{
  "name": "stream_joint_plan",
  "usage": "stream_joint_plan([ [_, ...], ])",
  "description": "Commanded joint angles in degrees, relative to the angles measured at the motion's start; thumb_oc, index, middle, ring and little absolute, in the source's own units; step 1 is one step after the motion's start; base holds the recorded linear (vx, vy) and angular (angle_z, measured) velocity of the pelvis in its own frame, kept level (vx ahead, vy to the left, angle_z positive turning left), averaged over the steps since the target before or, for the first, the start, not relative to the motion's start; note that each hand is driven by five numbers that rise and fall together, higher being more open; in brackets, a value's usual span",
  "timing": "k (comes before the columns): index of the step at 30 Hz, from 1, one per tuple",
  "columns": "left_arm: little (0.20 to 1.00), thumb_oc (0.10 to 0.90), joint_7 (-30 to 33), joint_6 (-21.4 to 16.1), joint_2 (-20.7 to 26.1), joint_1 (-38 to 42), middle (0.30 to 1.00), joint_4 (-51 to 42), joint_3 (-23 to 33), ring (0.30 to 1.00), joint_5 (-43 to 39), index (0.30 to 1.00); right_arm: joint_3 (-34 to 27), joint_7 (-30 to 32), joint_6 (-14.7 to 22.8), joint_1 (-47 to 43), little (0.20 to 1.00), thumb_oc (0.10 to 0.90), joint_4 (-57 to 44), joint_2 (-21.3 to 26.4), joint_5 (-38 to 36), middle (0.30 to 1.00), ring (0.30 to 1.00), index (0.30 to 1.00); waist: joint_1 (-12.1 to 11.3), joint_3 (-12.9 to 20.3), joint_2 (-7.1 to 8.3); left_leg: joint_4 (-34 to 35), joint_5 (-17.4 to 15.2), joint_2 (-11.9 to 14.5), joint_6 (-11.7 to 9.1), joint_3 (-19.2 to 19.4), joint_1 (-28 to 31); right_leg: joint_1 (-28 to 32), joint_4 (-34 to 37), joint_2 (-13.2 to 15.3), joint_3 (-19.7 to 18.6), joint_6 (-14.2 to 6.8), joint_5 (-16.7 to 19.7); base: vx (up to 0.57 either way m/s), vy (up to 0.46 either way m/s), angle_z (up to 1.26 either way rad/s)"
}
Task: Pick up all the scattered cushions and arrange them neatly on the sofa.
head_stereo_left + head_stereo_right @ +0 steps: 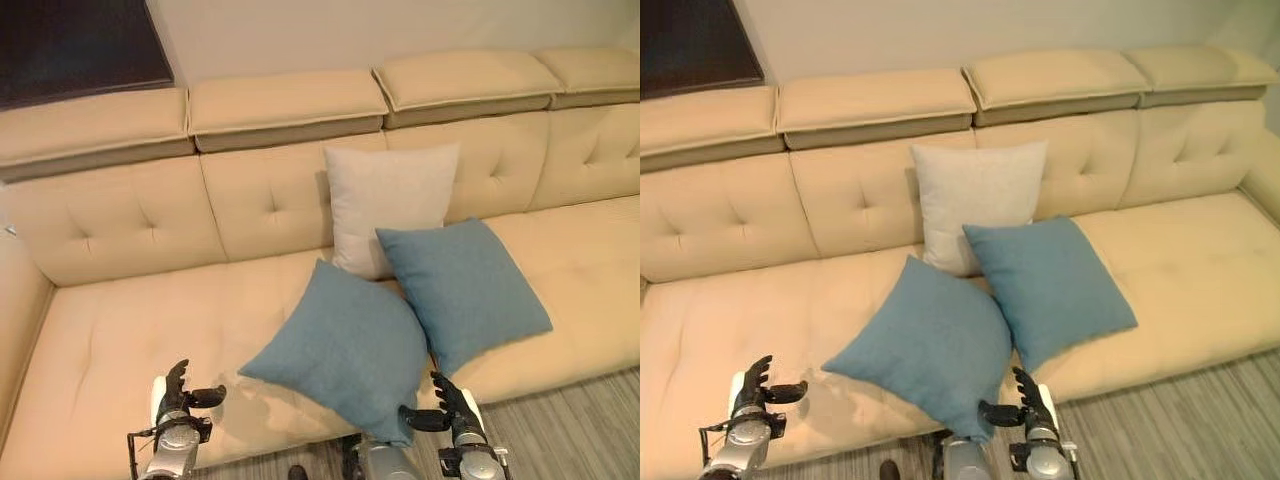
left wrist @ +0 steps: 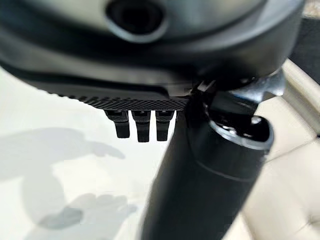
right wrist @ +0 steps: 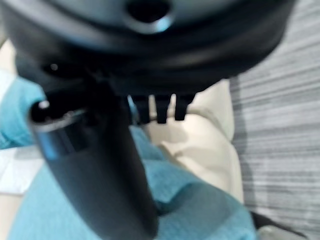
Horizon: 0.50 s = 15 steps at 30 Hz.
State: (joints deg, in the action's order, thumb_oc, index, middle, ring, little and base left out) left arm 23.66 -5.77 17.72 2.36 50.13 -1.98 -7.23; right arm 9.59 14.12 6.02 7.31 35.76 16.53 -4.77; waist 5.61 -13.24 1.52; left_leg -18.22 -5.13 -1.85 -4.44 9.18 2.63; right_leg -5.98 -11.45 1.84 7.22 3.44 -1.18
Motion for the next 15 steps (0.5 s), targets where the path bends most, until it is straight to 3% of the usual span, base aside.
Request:
stream_joint_plan([
  [1,0.9,0.8,4.35,-3.59,2.95,3.23,0.9,-5.5,0.17,0.9,1.23,0.9,-2.45,3.48,3.73,-2.1,0.9,0.8,-9.14,3.84,-2.94,0.9,0.9,0.9,0.95,1.83,0.02,-18.32,4.74,4.05,-1.92,-2.78,-8.16,3.47,1.85,-0.28,-3.0,-3.31,-3.39,0.06,0.078,-0.85],
  [4,0.9,0.8,5.75,-3.42,2.3,3.91,0.9,-6.47,-0.75,0.9,1.67,0.9,-1.47,3.17,3.4,-2.09,0.9,0.8,-8.48,2.69,-6.76,0.9,0.9,0.9,0.44,1.99,-0.97,-11.89,1.65,8.37,0.16,-1.95,-8.71,4.22,1.48,-0.04,-5.59,-4.26,-4.66,0.11,0.184,-0.7],
  [5,0.9,0.8,6.25,-3.75,1.99,3.7,0.9,-6.97,-0.6,0.9,0.73,0.9,-1.3,3.04,3.46,-1.97,0.9,0.8,-8.35,2.27,-8.0,0.9,0.9,0.9,-0.01,2.16,-1.32,-6.48,1.26,8.98,0.71,-3.13,-8.2,4.31,1.54,-0.11,-6.5,-4.84,-4.87,0.1,0.164,-0.35],
  [6,0.9,0.8,6.25,-3.75,2.01,3.71,0.9,-6.97,-0.6,0.9,0.73,0.9,-1.3,3.03,3.46,-1.97,0.9,0.8,-8.35,2.25,-8.01,0.9,0.9,0.9,-0.07,2.31,-1.13,-5.9,1.72,8.78,0.74,-2.98,-8.11,4.19,1.71,0.07,-6.6,-4.86,-4.65,0.16,0.25,-0.53],
  [7,0.9,0.8,6.28,-4.08,1.25,2.7,0.9,-7.91,-0.71,0.9,-1.03,0.9,-1.56,2.5,3.53,-1.54,0.9,0.8,-8.66,1.68,-10.64,0.9,0.9,0.9,-1.21,2.59,-2.79,7.4,3.14,8.12,0.4,-10.27,-6.3,4.7,2.13,-1.22,-9.3,-5.49,-5.42,0.15,0.239,-0.6],
  [8,0.9,0.8,5.58,-4.09,0.28,2.61,0.9,-7.5,-1.18,0.9,-1.43,0.9,-1.96,2.12,3.56,-1.17,0.9,0.8,-8.59,1.09,-12.03,0.9,0.9,0.9,-0.92,3.18,-3.63,10.92,3.17,8.19,-0.01,-11.88,-4.81,4.65,2.12,-1.46,-9.74,-5.79,-5.75,0.15,0.239,-0.65],
  [10,0.9,0.8,4.42,-3.99,-0.31,2.69,0.9,-7.9,-2.4,0.9,-2.27,0.9,-3.12,0.87,3.57,1.15,0.9,0.8,-8.86,-0.08,-14.81,0.9,0.9,0.9,0.32,4.34,-4.27,13.31,3.9,8.59,-0.93,-11.03,-2.6,5.13,2.55,-0.62,-9.81,-6.34,-5.71,0.12,0.168,-0.67],
  [15,0.9,0.8,0.97,-2.1,-0.48,2.48,0.9,-6.17,-4.54,0.9,-2.37,0.9,-3.33,-2.31,2.88,1.4,0.9,0.8,-6.56,-1.63,-22.73,0.9,0.9,0.9,0.76,4.67,-4.23,15.15,3.18,7.52,-0.52,-8.33,-0.73,4.91,3.38,1.36,-12.06,-7.74,-4.3,0.09,0.163,-0.3],
])
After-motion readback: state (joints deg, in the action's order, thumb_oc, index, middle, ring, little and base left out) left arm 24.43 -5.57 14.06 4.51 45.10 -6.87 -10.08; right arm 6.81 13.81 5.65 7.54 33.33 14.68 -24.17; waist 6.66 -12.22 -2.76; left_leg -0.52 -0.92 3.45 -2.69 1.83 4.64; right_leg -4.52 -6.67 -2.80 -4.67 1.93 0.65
